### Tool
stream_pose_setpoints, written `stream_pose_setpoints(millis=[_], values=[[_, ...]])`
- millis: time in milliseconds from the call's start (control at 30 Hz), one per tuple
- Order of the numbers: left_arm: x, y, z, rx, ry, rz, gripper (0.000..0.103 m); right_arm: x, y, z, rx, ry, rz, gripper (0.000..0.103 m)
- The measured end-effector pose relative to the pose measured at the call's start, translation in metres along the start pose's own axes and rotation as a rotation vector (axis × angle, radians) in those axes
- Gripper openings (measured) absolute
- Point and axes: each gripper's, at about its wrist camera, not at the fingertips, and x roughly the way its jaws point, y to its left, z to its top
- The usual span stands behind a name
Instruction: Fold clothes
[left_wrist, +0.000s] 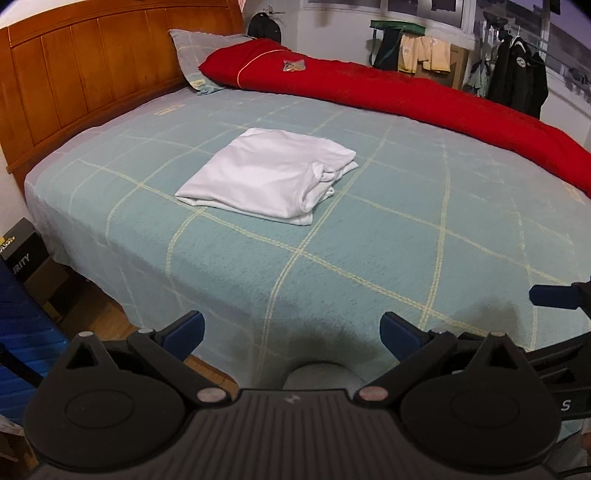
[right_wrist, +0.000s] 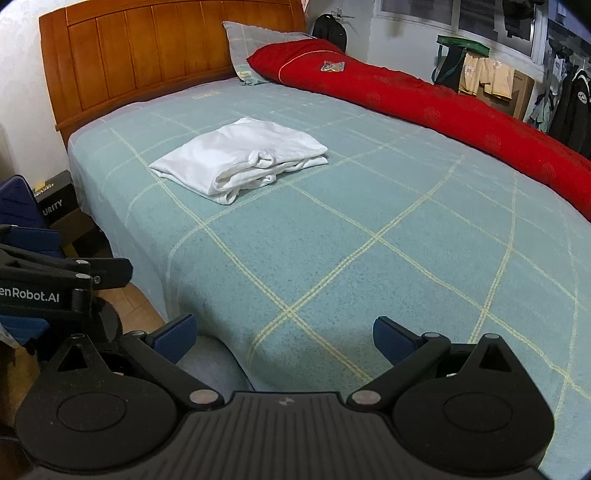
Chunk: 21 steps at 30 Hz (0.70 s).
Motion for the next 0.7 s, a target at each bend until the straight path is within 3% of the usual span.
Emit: stream_pose_setpoints(millis=[700], values=[[-0.0008,-0.0075,0.0025,0.014,0.006,0.002,0.101,0.0019,-0.0044,0.0004,0.020,-0.001,0.001,0.103]])
